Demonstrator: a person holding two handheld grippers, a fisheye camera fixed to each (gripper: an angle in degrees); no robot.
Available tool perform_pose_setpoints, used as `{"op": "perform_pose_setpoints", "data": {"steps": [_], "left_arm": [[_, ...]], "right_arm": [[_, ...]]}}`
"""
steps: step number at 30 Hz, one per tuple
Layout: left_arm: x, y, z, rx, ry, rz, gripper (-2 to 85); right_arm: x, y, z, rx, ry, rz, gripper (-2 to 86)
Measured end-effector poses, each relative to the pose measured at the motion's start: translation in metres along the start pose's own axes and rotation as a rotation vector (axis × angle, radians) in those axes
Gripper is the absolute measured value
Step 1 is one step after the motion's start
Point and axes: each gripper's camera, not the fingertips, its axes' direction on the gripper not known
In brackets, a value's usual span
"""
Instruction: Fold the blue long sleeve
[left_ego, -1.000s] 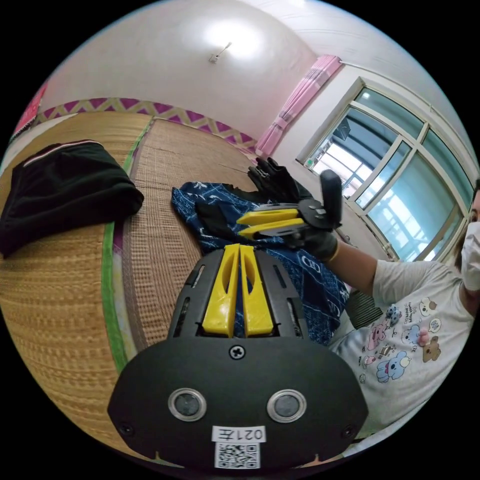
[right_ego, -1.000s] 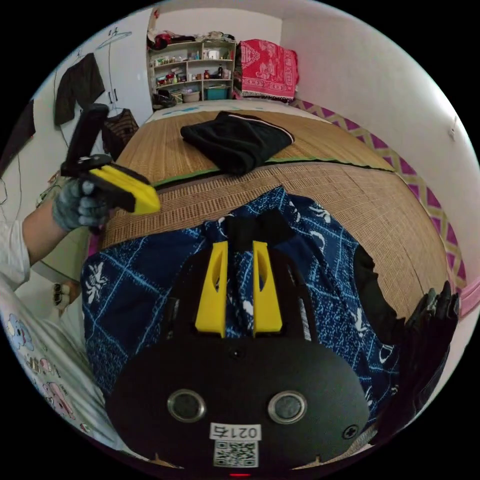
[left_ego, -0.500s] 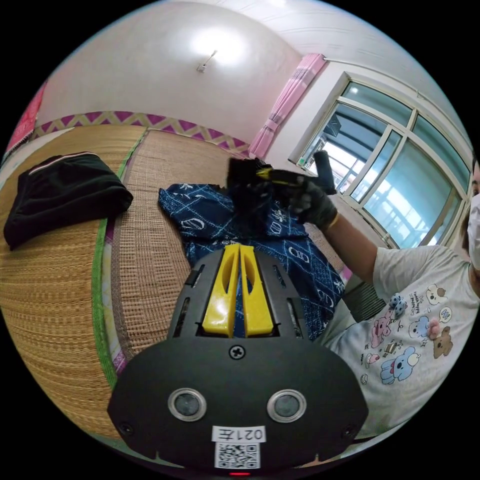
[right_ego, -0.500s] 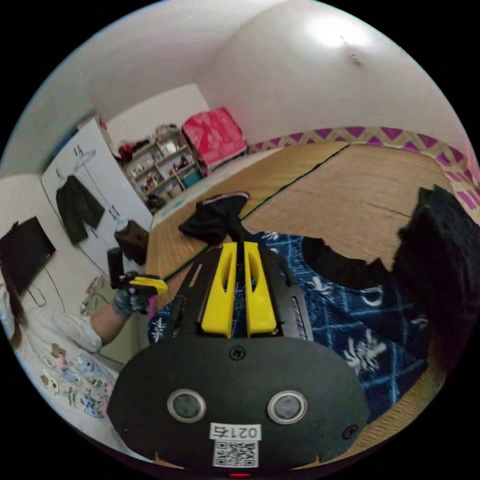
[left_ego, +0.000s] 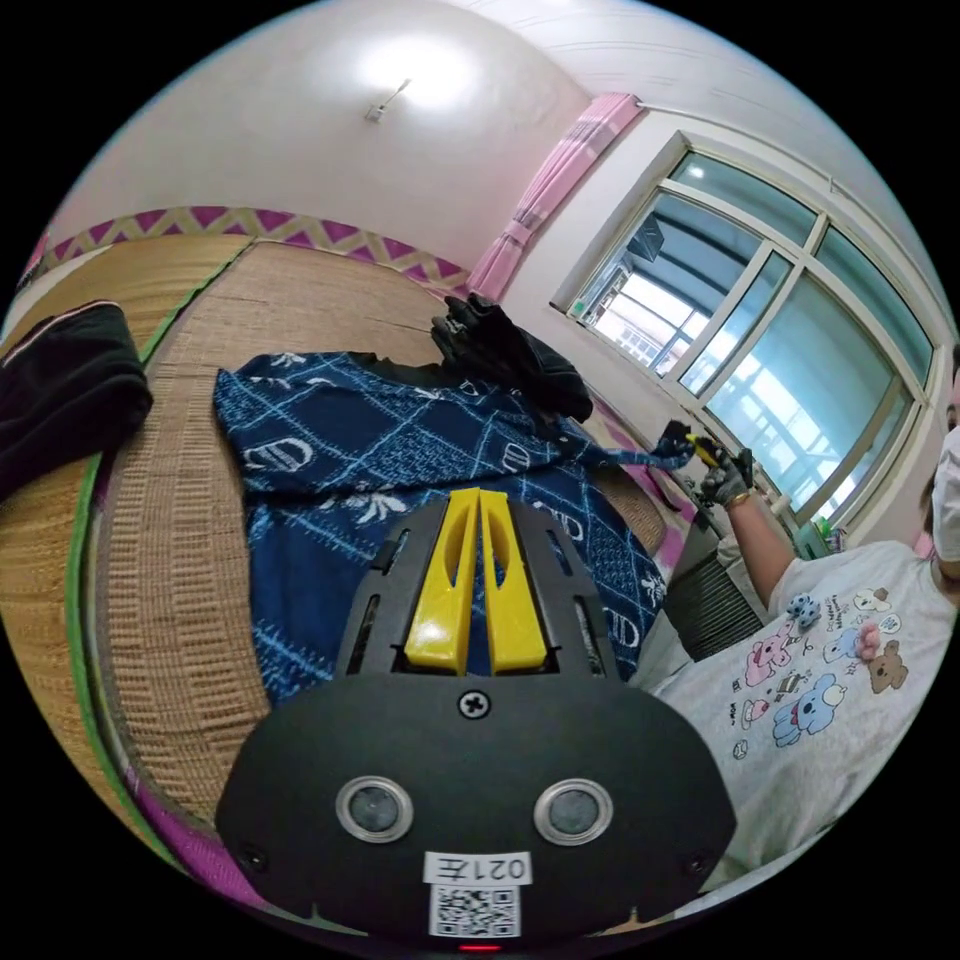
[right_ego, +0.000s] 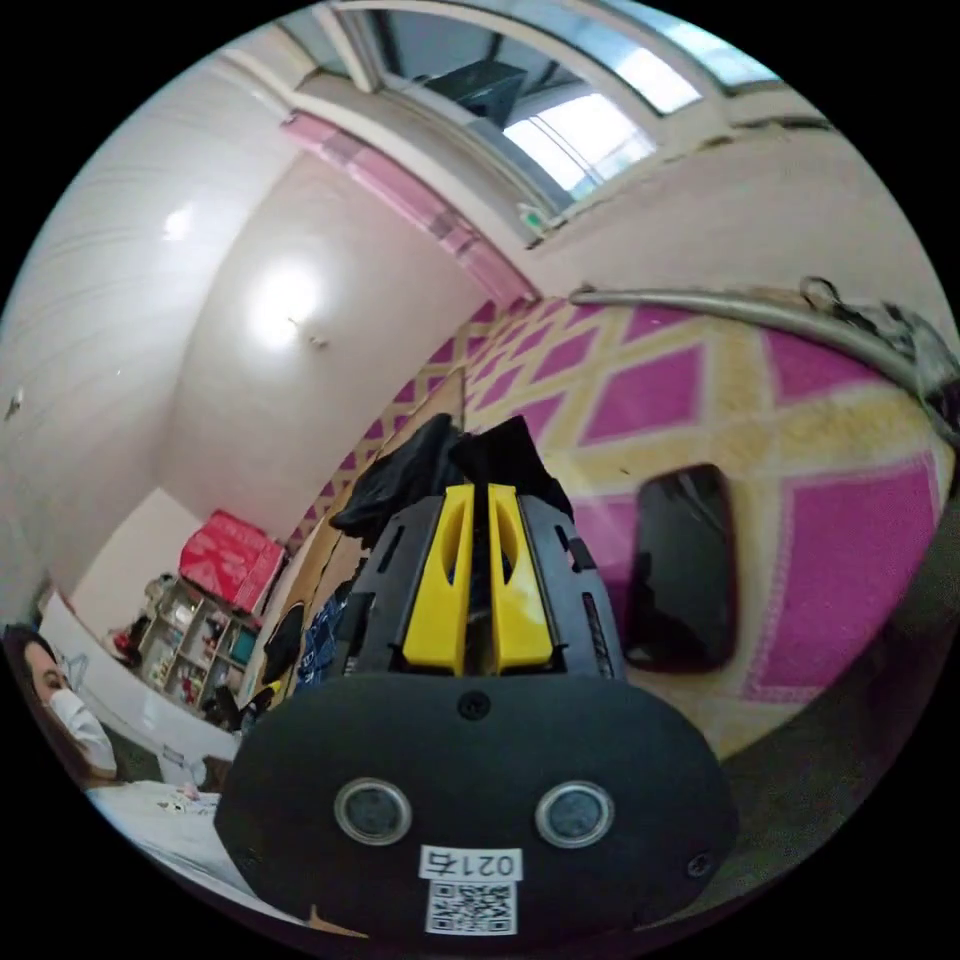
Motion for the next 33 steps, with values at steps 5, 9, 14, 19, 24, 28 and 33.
{"op": "perform_pose_setpoints", "data": {"steps": [5,9,14,19,24,28,33], "left_arm": [[0.042,-0.016,0.035,-0.042,0.036,0.056,-0.9],[0.074,-0.027,0.066,-0.086,0.077,0.094,-0.9],[0.107,-0.038,0.099,-0.137,0.113,0.143,-0.9],[0.14,-0.051,0.128,-0.191,0.079,0.2,-0.4],[0.178,-0.059,0.16,-0.236,-0.135,0.429,5.4],[0.205,-0.068,0.2,-0.32,-0.161,0.574,8.0],[0.219,-0.077,0.221,-0.369,-0.151,0.641,7.8]], "right_arm": [[0.101,0.045,-0.058,0.06,-0.075,0.221,0.6],[0.127,0.071,-0.072,0.071,-0.113,0.277,0.7],[0.142,0.105,-0.096,0.102,-0.148,0.335,0.6],[0.122,0.12,-0.129,0.21,-0.008,0.348,0.3],[0.042,0.1,-0.107,0.123,0.107,0.001,-0.1],[-0.031,0.095,-0.034,-0.033,0.116,-0.364,-0.4],[-0.078,0.101,0.048,-0.141,0.056,-0.566,-0.5]]}}
